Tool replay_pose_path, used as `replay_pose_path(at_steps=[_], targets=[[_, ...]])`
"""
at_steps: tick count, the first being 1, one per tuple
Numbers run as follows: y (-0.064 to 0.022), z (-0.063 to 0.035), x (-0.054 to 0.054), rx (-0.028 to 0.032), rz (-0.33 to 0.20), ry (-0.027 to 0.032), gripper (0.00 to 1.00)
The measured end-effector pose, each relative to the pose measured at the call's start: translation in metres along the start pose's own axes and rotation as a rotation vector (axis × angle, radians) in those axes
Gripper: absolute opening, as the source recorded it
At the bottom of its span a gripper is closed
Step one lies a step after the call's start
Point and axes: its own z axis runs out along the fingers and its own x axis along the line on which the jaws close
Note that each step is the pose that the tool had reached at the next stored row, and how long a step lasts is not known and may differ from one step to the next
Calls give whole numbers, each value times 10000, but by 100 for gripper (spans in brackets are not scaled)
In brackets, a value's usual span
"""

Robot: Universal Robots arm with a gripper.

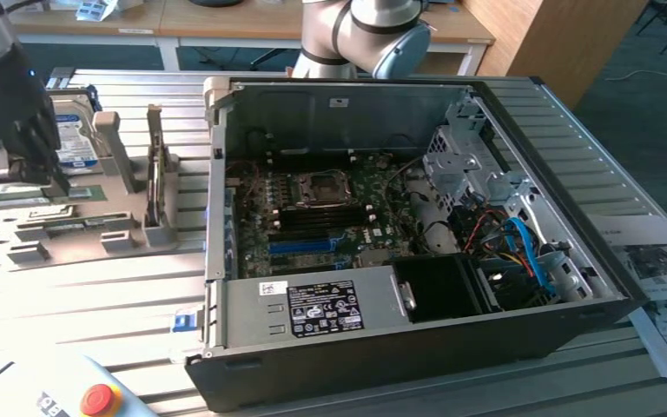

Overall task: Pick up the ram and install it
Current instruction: 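Pick up the ram and move it above insertion slot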

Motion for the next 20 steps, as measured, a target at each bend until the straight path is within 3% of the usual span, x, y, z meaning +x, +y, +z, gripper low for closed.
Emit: replay_pose_path(at_steps=[20], targets=[[4, -507, -15, 1, 1, 0, 12]])
